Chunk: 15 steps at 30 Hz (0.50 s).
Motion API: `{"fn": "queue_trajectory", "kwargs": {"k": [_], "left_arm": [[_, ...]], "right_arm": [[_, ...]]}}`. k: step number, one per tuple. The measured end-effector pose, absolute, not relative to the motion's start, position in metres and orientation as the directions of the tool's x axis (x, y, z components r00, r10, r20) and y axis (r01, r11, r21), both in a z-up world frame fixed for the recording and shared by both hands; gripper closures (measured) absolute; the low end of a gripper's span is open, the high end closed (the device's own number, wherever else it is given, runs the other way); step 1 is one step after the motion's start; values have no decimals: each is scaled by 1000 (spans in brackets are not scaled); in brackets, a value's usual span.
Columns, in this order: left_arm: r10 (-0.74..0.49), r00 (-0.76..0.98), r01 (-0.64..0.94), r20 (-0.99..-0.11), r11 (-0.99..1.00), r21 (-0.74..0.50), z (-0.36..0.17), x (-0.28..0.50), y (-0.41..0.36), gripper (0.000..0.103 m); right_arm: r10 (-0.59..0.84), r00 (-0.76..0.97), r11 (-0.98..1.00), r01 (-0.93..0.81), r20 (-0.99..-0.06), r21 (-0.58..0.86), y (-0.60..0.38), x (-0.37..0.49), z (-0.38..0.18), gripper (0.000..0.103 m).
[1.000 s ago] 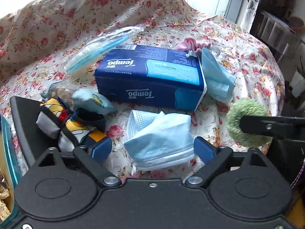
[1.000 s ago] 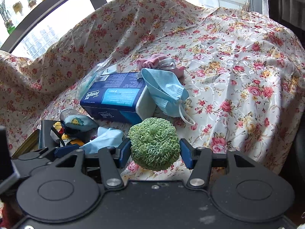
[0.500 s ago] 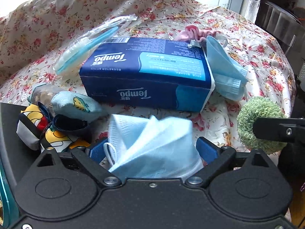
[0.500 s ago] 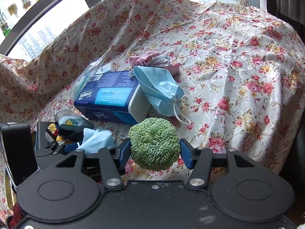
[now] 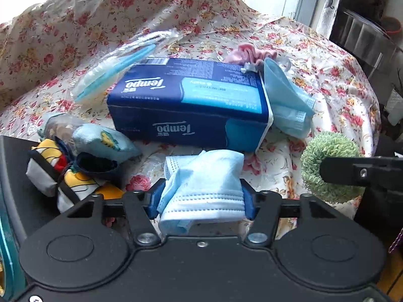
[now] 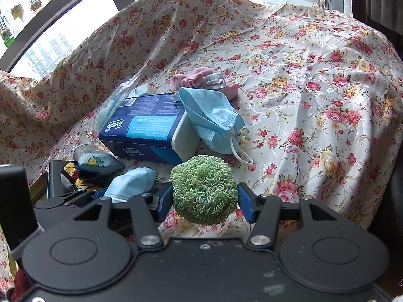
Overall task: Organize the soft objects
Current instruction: 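Lift the scrubber ball with the right tool while the left tool lifts the blue mask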
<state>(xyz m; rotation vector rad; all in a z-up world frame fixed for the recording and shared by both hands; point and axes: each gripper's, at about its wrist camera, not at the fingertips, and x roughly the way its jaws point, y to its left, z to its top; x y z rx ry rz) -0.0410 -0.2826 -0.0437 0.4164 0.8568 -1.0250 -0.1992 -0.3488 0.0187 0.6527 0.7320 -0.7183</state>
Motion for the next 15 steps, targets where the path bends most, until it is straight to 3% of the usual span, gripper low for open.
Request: {"fn": "queue_trajectory", "kwargs": {"k": [15], "left_arm": [[-642,312,830,-700,543,-128,23,-40,-226,48]], "right_arm": [[-365,551,612,750,-751,253,-335,-203,38,49]]}}
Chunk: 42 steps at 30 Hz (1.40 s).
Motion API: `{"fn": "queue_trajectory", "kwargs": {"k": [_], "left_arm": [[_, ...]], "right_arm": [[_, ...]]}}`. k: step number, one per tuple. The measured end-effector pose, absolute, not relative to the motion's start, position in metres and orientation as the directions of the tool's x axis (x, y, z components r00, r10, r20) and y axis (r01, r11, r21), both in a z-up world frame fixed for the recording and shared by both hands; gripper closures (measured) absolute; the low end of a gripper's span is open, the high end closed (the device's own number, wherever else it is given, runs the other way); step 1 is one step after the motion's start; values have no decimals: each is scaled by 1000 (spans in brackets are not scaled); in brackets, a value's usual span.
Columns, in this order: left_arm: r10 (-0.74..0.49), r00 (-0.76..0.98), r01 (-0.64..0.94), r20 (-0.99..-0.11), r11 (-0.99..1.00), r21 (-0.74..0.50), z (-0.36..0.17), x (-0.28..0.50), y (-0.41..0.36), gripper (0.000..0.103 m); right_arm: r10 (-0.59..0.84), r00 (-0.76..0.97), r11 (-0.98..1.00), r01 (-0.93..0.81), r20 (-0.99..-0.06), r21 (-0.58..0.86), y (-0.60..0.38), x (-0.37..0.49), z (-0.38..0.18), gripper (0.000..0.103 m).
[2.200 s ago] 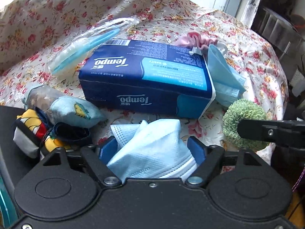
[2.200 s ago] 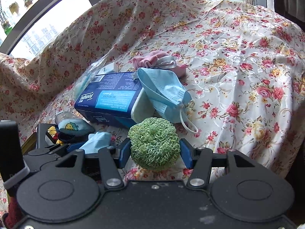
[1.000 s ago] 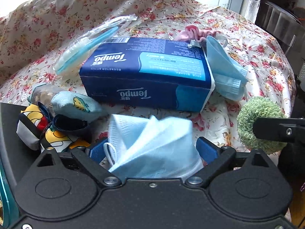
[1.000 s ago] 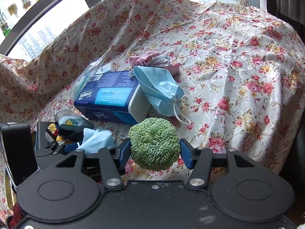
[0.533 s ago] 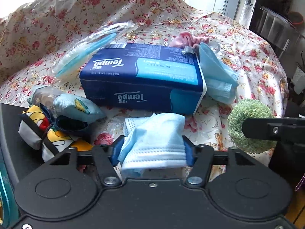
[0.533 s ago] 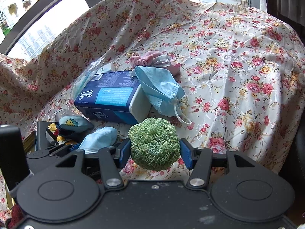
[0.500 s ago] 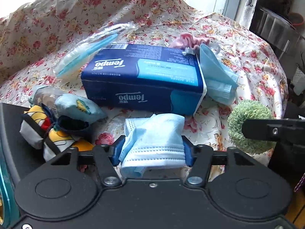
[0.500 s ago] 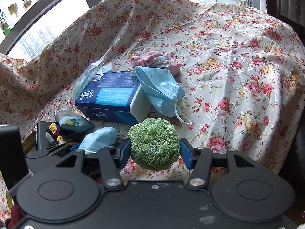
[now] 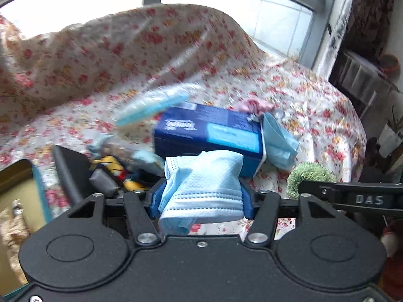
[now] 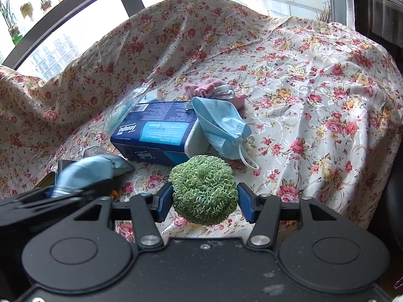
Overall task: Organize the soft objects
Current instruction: 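Lift the scrubber ball with the right tool while the left tool lifts the blue mask, then release the scrubber ball and blue mask into the gold tin tray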
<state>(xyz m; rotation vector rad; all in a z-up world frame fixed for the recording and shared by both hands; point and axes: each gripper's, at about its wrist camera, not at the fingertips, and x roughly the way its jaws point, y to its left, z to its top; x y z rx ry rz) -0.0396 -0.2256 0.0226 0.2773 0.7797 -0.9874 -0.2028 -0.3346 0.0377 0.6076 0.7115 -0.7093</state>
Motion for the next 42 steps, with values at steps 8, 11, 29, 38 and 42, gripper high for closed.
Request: {"fn": "queue_trajectory", "kwargs": {"k": [8,11,29,38,42], "left_arm": [[-585,425,737,-691,667,-112,42,-23,-162,48],[-530,483,669,-697,737,-96,42,-13,-134,48],[-193,698,271,-689,963,4,36,93,-35,48],[-77,725,163,-684,985,62,28,113,-22,22],[-82,704,173,-706,983,59,21,112,-23,22]], "right_arm": [[-359,559,646,727,-748,233,-321,-194,47,49],[-351,564,666,711,-747,224,-313,-187,50,49],[-86,734,929,304,-673,213,-193,-39,91,49],[-14,758,956,200,-652,213,-149,27,85,26],[-30,733,952,228,-680,205,-157,15,75,26]]}}
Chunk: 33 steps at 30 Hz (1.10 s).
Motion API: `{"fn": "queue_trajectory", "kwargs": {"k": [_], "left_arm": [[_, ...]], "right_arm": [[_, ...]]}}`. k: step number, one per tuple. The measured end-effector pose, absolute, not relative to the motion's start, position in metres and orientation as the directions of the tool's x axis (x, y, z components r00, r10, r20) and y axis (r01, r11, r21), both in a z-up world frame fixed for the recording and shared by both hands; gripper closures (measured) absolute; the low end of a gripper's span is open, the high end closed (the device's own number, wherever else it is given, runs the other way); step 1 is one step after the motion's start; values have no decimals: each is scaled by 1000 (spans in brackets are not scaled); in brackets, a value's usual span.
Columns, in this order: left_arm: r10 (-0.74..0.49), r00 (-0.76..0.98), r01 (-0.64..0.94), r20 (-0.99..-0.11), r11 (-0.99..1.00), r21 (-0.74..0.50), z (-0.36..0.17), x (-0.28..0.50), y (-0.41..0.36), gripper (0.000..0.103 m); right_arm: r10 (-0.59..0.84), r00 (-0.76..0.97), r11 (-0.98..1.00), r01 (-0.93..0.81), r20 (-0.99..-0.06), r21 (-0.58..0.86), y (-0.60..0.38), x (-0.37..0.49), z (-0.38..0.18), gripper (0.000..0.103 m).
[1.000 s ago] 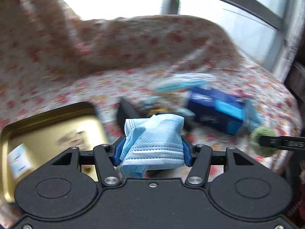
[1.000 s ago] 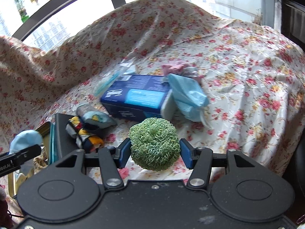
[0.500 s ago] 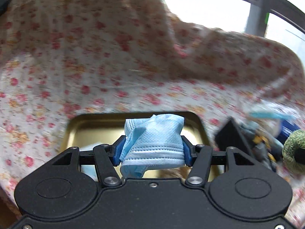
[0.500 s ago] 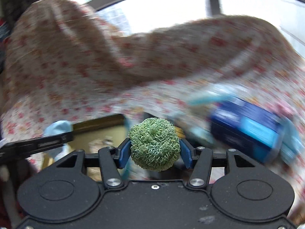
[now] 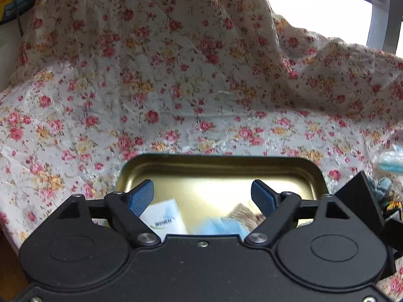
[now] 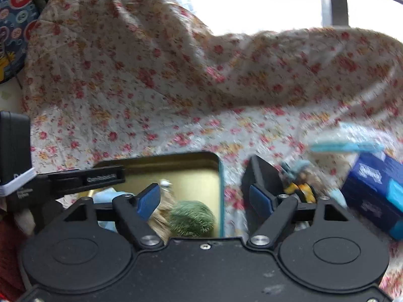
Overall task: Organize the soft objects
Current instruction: 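Release the scrubber ball and blue mask into the gold tin tray, then reach the left tool to the white wrapped toothbrush pack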
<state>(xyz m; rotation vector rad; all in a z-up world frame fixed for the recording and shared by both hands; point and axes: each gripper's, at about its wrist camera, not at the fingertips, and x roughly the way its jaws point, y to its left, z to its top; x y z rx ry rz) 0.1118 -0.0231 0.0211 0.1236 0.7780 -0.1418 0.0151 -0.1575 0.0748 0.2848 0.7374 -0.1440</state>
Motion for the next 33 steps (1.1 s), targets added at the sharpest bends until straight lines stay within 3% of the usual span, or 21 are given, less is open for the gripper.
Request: {"fn": "queue_trajectory", "kwargs": {"k": [12,33], "left_arm": [[-139,685,264,-715,962,67,22,79,-54,21],[-345,638,548,-688,831,91,37,3,-157,15]], "right_arm": [[-130,711,882,401,-691,246,-211,-56,63,26],[-384,612,651,710,-691,267,-320,-173,49,26]]}}
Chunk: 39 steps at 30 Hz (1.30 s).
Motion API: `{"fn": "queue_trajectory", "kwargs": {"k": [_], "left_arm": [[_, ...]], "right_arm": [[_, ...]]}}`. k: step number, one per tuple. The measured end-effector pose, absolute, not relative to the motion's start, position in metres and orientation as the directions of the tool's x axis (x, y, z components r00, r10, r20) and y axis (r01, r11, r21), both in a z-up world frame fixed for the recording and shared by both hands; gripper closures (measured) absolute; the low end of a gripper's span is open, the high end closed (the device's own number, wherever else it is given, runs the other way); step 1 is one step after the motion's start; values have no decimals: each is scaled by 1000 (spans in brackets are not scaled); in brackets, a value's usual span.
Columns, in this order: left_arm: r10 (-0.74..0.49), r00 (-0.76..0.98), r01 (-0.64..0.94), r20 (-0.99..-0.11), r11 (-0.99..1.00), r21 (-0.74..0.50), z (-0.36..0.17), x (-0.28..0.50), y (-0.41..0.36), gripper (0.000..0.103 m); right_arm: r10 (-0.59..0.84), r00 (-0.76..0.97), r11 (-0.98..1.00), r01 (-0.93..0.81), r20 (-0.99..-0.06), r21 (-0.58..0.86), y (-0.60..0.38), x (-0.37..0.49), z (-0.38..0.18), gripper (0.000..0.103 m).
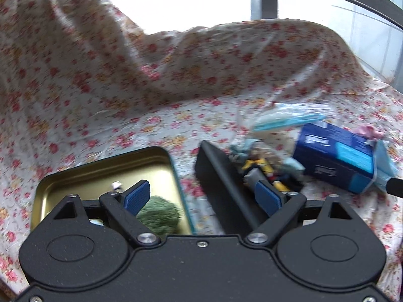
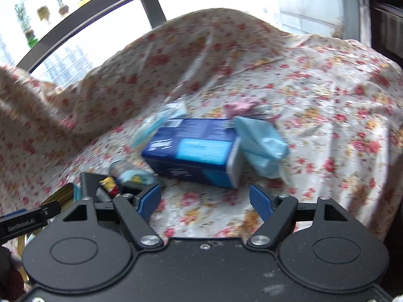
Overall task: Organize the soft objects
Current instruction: 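Reach the left tool to the white wrapped toothbrush pack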
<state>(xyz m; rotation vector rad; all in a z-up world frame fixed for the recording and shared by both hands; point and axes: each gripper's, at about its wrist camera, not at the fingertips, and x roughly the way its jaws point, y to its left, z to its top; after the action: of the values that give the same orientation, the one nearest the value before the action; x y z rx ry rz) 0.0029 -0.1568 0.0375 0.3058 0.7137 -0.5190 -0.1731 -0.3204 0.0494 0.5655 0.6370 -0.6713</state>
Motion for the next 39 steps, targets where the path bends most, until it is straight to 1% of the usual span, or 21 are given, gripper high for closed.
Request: {"fn": "queue_trajectory", "kwargs": {"k": [5,8,17,33,35,36,39], "left_arm": [[-380,625,586,-681,806,89,41,-5,-178,14],[-398,620,603,-676,793,85,42,-9,-189,11],[-425,591,639,-686,765,76,40,-4,-216,10],[-436,514,645,-739,764,-2,32,46,-270,10],[-443,508,642,-739,766,-18,33,53,-279,9],[-446,505,641,-739,767,-25,33,58,-284,6],[-448,504,633,-738,773,-37,31,70,-300,6]], "right_arm": [[-416,592,609,745,-690,272,-336,-190,48,26],[-429,584,591,758,-689,275,-344,-195,46,26],[-459,559,558,786,-691,265,-365,-197,44,26],[-475,522,525,814,-708,249,-403,-187,33,26],[-476,520,523,816,-710,247,-407,-185,32,26],[-477,518,523,817,-710,244,-409,-184,31,26],[-478,512,523,819,-714,236,-414,-180,28,26]]}}
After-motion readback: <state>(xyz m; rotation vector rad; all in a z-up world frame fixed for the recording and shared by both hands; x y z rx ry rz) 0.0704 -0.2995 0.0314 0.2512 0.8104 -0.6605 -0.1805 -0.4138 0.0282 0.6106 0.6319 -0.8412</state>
